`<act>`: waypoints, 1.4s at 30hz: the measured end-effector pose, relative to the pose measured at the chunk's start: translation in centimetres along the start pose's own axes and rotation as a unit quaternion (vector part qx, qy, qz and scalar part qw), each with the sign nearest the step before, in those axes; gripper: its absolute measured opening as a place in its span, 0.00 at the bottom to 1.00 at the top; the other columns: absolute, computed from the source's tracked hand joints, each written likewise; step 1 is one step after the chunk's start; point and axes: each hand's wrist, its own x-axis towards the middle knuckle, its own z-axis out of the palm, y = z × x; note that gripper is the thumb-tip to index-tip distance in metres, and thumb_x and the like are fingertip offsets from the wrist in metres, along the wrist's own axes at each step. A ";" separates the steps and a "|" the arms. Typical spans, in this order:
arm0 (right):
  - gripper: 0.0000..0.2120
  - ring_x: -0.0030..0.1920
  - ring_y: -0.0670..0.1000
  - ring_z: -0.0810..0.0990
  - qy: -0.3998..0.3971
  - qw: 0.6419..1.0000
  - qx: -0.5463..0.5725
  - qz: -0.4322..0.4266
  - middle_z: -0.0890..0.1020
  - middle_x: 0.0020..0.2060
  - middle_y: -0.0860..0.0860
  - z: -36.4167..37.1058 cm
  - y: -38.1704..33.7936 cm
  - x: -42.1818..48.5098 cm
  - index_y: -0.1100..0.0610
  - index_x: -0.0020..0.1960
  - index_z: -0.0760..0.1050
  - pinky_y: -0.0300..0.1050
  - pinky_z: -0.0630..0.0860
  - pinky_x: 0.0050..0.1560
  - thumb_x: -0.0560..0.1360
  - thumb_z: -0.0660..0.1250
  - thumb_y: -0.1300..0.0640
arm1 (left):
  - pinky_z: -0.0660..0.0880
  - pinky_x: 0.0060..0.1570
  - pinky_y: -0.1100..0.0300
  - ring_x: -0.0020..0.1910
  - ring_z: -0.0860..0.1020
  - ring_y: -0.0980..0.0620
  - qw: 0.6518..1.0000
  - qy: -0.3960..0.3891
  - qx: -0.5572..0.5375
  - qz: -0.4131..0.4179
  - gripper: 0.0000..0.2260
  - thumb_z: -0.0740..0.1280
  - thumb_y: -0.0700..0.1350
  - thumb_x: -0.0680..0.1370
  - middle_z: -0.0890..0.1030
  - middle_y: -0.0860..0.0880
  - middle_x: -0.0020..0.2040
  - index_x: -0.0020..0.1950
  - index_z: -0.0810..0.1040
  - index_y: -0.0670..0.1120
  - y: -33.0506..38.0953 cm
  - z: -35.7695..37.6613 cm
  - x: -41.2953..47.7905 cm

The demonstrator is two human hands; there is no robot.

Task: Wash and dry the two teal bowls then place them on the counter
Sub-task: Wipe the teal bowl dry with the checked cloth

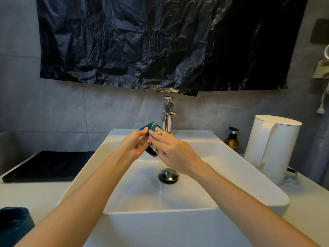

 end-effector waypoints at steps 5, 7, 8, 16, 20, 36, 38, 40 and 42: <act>0.20 0.74 0.51 0.62 0.028 0.991 0.057 0.120 0.65 0.74 0.51 0.2 0.3 1.1 0.59 0.71 0.69 0.51 0.76 0.61 0.79 0.56 0.60 | 0.79 0.42 0.60 0.41 0.80 0.51 0.998 -0.037 0.044 -0.014 0.05 0.63 0.37 0.79 0.81 0.44 0.41 0.45 0.77 0.40 -0.6 0.7 -0.3; 0.18 0.75 0.51 0.60 0.034 0.984 0.091 0.148 0.63 0.75 0.50 0.3 0.7 1.1 0.58 0.69 0.70 0.48 0.72 0.64 0.81 0.56 0.61 | 0.78 0.45 0.61 0.42 0.80 0.52 0.993 -0.069 0.098 0.001 0.05 0.62 0.37 0.79 0.81 0.44 0.42 0.46 0.78 0.40 -0.8 0.8 -0.3; 0.17 0.74 0.51 0.60 0.045 0.979 0.106 0.167 0.62 0.75 0.51 0.2 0.7 1.2 0.59 0.68 0.71 0.46 0.69 0.65 0.81 0.56 0.62 | 0.78 0.46 0.62 0.43 0.81 0.52 0.987 -0.093 0.128 0.013 0.05 0.62 0.38 0.80 0.82 0.45 0.43 0.47 0.78 0.40 -0.9 0.8 -0.2; 0.12 0.57 0.48 0.75 0.109 0.968 0.150 0.167 0.79 0.56 0.52 -1.6 0.9 0.4 0.58 0.61 0.75 0.33 0.71 0.57 0.79 0.61 0.62 | 0.78 0.45 0.62 0.49 0.81 0.51 0.929 -0.177 0.311 0.095 0.15 0.61 0.44 0.81 0.82 0.44 0.50 0.62 0.74 0.35 -1.5 0.7 -0.3; 0.12 0.61 0.49 0.75 0.078 0.987 0.106 0.092 0.81 0.57 0.52 -1.3 1.8 -0.1 0.58 0.59 0.79 0.32 0.65 0.65 0.78 0.62 0.63 | 0.78 0.45 0.63 0.50 0.81 0.51 0.913 -0.206 0.333 0.116 0.11 0.61 0.43 0.81 0.82 0.45 0.51 0.60 0.75 0.40 -1.7 0.6 -0.5; 0.16 0.52 0.47 0.76 0.066 0.918 0.254 0.297 0.81 0.50 0.50 -0.9 2.7 0.3 0.55 0.53 0.79 0.40 0.75 0.51 0.81 0.52 0.61 | 0.78 0.48 0.62 0.53 0.81 0.52 0.877 -0.286 0.375 0.093 0.08 0.61 0.45 0.81 0.83 0.47 0.53 0.57 0.75 0.44 -2.5 0.2 -0.3; 0.17 0.50 0.46 0.76 0.080 0.915 0.256 0.301 0.81 0.50 0.50 -1.1 2.8 -0.1 0.55 0.51 0.80 0.39 0.75 0.50 0.80 0.51 0.60 | 0.78 0.50 0.62 0.55 0.80 0.51 0.871 -0.291 0.387 0.088 0.10 0.61 0.46 0.81 0.82 0.46 0.55 0.59 0.75 0.43 -2.7 0.3 -0.2; 0.18 0.54 0.44 0.75 0.095 0.941 0.229 0.230 0.82 0.51 0.50 -1.3 2.3 -0.5 0.55 0.51 0.81 0.34 0.71 0.56 0.77 0.53 0.60 | 0.78 0.52 0.61 0.57 0.79 0.51 0.875 -0.284 0.382 0.088 0.11 0.62 0.46 0.80 0.81 0.46 0.56 0.61 0.74 0.44 -2.6 0.4 -0.1; 0.16 0.57 0.44 0.73 0.095 0.960 0.207 0.162 0.82 0.52 0.50 -1.2 2.0 -0.5 0.56 0.51 0.82 0.30 0.67 0.59 0.76 0.55 0.61 | 0.78 0.50 0.62 0.57 0.79 0.51 0.889 -0.275 0.356 0.087 0.11 0.63 0.45 0.80 0.81 0.47 0.56 0.61 0.74 0.47 -2.3 0.3 0.0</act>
